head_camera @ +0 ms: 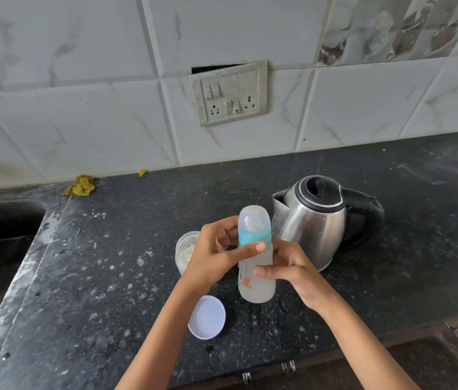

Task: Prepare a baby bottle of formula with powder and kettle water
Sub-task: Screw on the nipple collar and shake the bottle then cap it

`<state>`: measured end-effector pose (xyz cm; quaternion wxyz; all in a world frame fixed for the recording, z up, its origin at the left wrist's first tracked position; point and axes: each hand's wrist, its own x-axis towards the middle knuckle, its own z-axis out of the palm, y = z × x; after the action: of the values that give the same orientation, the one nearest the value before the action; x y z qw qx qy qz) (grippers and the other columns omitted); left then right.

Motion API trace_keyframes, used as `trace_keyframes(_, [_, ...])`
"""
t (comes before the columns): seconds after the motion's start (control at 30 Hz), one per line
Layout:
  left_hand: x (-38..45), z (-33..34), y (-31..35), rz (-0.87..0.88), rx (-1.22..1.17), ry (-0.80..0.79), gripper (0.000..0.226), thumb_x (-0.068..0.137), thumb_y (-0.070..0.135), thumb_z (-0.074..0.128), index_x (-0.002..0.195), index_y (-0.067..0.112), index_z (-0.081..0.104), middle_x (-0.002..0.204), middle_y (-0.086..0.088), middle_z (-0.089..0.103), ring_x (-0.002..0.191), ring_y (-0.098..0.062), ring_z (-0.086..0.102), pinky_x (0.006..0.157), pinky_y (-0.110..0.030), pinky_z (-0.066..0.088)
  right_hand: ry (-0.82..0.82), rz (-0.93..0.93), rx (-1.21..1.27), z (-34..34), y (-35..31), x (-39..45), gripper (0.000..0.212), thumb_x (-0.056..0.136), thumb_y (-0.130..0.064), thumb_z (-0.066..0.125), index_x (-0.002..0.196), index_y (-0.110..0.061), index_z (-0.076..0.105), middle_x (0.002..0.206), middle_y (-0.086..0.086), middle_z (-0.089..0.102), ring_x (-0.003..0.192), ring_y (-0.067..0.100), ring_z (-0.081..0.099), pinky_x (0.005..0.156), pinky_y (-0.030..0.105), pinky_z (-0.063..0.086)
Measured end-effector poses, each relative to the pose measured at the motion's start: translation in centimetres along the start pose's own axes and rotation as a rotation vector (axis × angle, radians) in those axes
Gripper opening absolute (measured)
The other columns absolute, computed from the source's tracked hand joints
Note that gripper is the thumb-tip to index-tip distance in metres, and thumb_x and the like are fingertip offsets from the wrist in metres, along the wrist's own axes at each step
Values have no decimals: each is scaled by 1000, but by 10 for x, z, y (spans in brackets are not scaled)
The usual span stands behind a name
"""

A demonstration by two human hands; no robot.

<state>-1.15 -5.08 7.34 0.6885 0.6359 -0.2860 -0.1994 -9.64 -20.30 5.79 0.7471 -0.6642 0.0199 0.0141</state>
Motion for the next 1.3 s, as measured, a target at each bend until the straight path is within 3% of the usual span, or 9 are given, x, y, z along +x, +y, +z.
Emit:
trace_keyframes(0.2, [-2, -3, 0, -54, -32, -72, 32, 78, 3, 72, 109, -1, 66, 99, -13, 74, 90, -26, 71, 78, -51, 54, -86, 50, 42, -7, 2, 1, 38, 66, -20, 76, 104, -15, 73, 104, 10, 75, 104, 26, 68, 92, 34, 53])
trace_keyframes(0.3, [-5, -2, -4, -44, 25, -49, 31, 79, 8, 74, 108, 2, 67, 100, -10, 75, 93, -22, 72, 92, -44, 52, -42, 62, 26, -6, 5, -1, 31, 66, -19, 79, 97, -20, 75, 100, 5, 75, 99, 20, 69, 85, 28, 54])
trace_keyframes(0.4, [-7, -1, -10, -19, 114, -6, 31, 77, 25, 77, 104, 12, 70, 97, 0, 76, 94, -16, 72, 115, -60, 16, 19, 47, -7, 0, 9, -3, 30, 70, -11, 77, 98, -19, 73, 96, 4, 76, 94, 17, 71, 82, 27, 55])
trace_keyframes(0.5, [-9, 12, -13, 27, 293, 194, 28, 74, 35, 76, 97, 20, 69, 87, 10, 76, 86, -6, 71, 119, -48, -2, 212, -93, -298, 10, 16, -3, 37, 70, -19, 83, 104, -23, 70, 95, 0, 76, 90, 16, 71, 81, 37, 57])
trace_keyframes(0.67, [-11, 34, -15, 33, 355, 516, 38, 64, 49, 82, 93, 28, 70, 79, 20, 73, 77, 0, 69, 114, -50, 26, 506, -269, -600, 26, 29, 5, 37, 70, -25, 85, 102, -23, 68, 84, -13, 74, 77, 2, 69, 67, 26, 55])
trace_keyframes(0.8, [-10, 22, -10, -13, 155, 385, 39, 65, 29, 88, 100, 19, 71, 88, 6, 77, 83, -12, 73, 75, -39, 58, 260, -112, -227, 18, 11, 3, 32, 69, -7, 84, 96, -19, 73, 81, -9, 75, 75, 0, 67, 69, 17, 49])
trace_keyframes(0.93, [-8, 1, -3, -76, -31, 85, 37, 70, 1, 80, 105, 0, 68, 96, -12, 75, 88, -22, 72, 73, -29, 56, 12, -4, 19, 5, 2, -2, 28, 62, -9, 81, 88, -21, 78, 85, -1, 77, 84, 11, 71, 73, 20, 53])
trace_keyframes(1.13, [-5, -12, -2, -123, -114, -103, 42, 77, 12, 73, 114, -4, 64, 111, -21, 70, 101, -34, 67, 88, -44, 54, -33, 62, 107, 3, 5, 2, 32, 57, -16, 81, 88, -18, 78, 93, 4, 77, 94, 19, 70, 82, 25, 54])
trace_keyframes(1.3, [-8, -5, 3, -27, 246, 122, 44, 74, 15, 80, 116, 13, 67, 100, 11, 75, 97, -2, 69, 79, -8, 47, 233, -1, -181, 11, 3, -2, 33, 66, -13, 86, 95, -24, 74, 88, -3, 77, 85, 9, 71, 73, 22, 53])
